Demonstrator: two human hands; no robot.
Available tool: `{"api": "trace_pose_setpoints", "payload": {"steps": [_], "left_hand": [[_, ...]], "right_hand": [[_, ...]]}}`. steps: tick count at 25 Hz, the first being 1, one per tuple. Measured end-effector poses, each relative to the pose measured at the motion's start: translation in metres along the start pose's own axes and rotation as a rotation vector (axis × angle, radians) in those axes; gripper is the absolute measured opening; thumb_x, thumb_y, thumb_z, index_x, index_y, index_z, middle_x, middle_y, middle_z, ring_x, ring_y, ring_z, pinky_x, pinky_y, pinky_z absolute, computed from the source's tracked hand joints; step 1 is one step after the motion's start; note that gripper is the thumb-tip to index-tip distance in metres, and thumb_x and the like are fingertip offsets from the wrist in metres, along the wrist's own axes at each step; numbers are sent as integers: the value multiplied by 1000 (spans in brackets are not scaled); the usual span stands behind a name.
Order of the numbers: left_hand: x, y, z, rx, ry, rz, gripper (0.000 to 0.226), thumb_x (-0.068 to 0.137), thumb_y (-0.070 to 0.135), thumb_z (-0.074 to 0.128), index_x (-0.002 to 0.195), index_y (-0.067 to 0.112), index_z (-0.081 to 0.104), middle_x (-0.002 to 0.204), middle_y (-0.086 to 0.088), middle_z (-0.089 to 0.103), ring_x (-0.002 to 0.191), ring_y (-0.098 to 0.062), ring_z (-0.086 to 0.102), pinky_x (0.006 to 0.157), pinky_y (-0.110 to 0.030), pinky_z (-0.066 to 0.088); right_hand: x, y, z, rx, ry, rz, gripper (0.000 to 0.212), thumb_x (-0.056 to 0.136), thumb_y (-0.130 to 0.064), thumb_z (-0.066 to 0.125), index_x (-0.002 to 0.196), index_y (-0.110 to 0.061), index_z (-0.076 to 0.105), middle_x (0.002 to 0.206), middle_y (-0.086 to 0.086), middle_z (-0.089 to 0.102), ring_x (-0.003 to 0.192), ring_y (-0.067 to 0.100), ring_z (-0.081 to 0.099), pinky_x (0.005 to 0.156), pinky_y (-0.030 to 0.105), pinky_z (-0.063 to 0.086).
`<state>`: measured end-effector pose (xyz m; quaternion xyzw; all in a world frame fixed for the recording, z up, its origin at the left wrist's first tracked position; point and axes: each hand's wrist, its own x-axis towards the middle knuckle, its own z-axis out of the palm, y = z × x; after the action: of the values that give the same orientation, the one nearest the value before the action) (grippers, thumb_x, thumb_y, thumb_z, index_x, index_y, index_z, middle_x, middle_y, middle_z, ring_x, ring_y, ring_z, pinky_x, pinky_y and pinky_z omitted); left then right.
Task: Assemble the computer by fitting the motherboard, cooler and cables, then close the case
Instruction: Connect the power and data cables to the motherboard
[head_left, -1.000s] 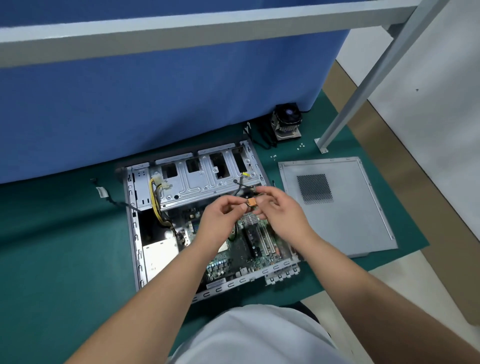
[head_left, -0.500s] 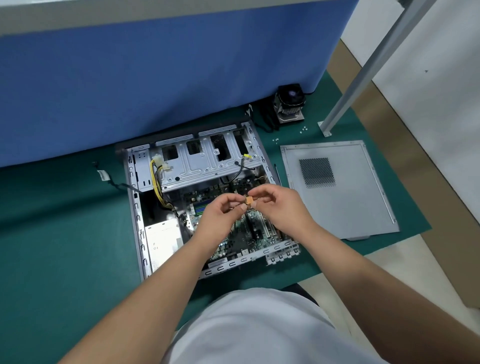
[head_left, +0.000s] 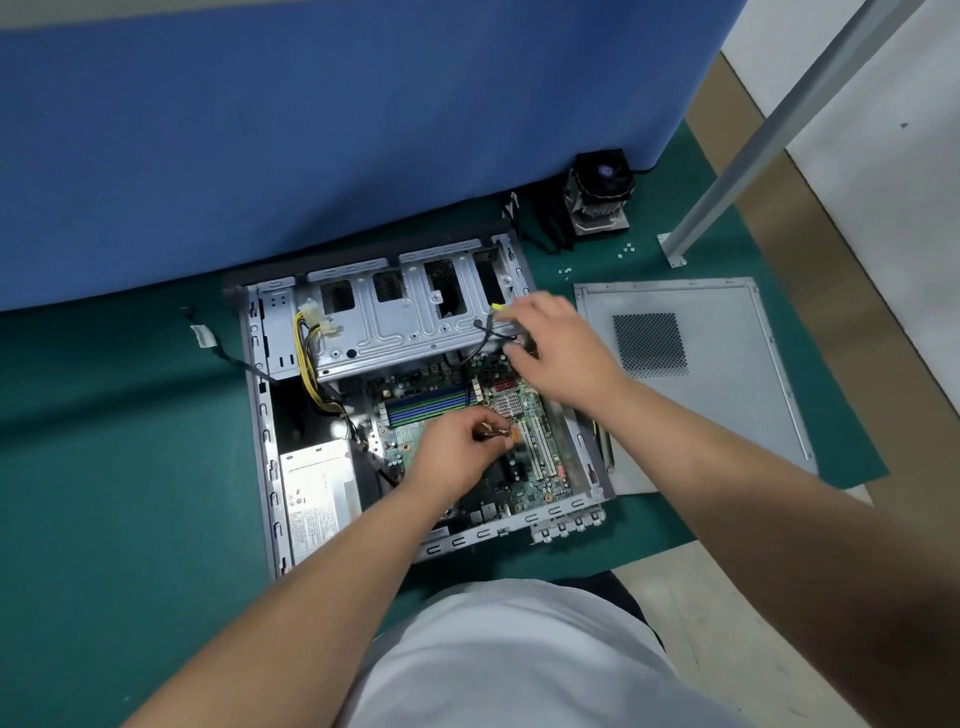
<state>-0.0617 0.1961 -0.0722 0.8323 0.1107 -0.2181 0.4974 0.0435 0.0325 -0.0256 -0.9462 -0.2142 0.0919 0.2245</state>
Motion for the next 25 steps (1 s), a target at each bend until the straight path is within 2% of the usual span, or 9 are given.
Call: {"api": "trace_pose_setpoints", "payload": {"steps": [3, 5, 9, 11, 14, 17, 19, 21, 25], "left_hand": [[9, 0, 5, 164, -66, 9, 23, 94, 32, 75, 117, 31, 73, 99, 8, 73, 67, -7, 64, 54, -19, 46], [13, 1, 9, 227, -127, 26, 30, 96, 33, 70, 126, 32, 69, 105, 5, 73, 69, -8, 62, 56, -17, 43], [17, 0, 19, 181, -234, 49, 30, 99, 32, 60, 127, 42, 53, 79, 5, 66, 51, -1, 54, 45, -18, 39], [19, 0, 26, 165, -253, 75, 21, 101, 33, 58, 120, 41, 55, 70, 4, 64, 48, -2, 53, 45, -20, 40], [23, 2, 39, 222, -253, 102, 21, 101, 27, 64, 120, 31, 68, 90, 3, 74, 67, -13, 64, 67, -27, 55], [29, 3, 52, 253, -270, 78, 23, 97, 23, 71, 120, 24, 75, 111, 2, 76, 90, -16, 69, 87, -26, 54], [32, 3, 61, 302, -286, 70, 22, 95, 22, 73, 116, 23, 76, 112, 1, 76, 96, -17, 69, 92, -29, 54], [34, 4, 68, 344, -299, 68, 17, 93, 21, 74, 110, 24, 77, 106, 2, 76, 96, -18, 69, 90, -31, 56], [38, 9, 78, 450, -305, 87, 10, 94, 22, 70, 92, 28, 63, 83, 7, 64, 84, -21, 63, 71, -29, 48]], "right_hand": [[41, 0, 6, -171, -18, -84, 54, 102, -40, 52, 152, -21, 43, 156, 3, 39, 145, 24, 33, 118, 47, 32], [59, 2, 12, -277, -66, -136, 57, 105, -46, 43, 156, -22, 37, 164, 4, 28, 152, 26, 22, 124, 47, 21], [69, 9, 21, -354, -52, -183, 58, 106, -51, 32, 156, -22, 39, 166, 3, 27, 155, 25, 18, 127, 43, 11], [69, 10, 22, -343, -43, -193, 57, 106, -50, 32, 154, -22, 42, 165, 2, 31, 154, 25, 21, 127, 43, 10], [71, 12, 24, -342, -33, -183, 57, 106, -51, 31, 154, -24, 43, 164, 1, 33, 153, 25, 24, 127, 43, 9], [71, 13, 26, -335, -20, -180, 56, 105, -51, 33, 153, -24, 44, 162, 1, 35, 152, 25, 28, 127, 44, 11], [72, 14, 27, -329, -6, -184, 56, 105, -51, 34, 152, -24, 45, 162, 1, 37, 150, 26, 30, 126, 45, 12], [73, 15, 28, -316, 11, -186, 55, 105, -50, 35, 151, -24, 47, 161, 1, 38, 149, 25, 33, 126, 45, 13], [74, 18, 30, -296, 42, -195, 54, 104, -50, 36, 149, -24, 50, 159, 1, 41, 146, 24, 38, 126, 44, 13]]}}
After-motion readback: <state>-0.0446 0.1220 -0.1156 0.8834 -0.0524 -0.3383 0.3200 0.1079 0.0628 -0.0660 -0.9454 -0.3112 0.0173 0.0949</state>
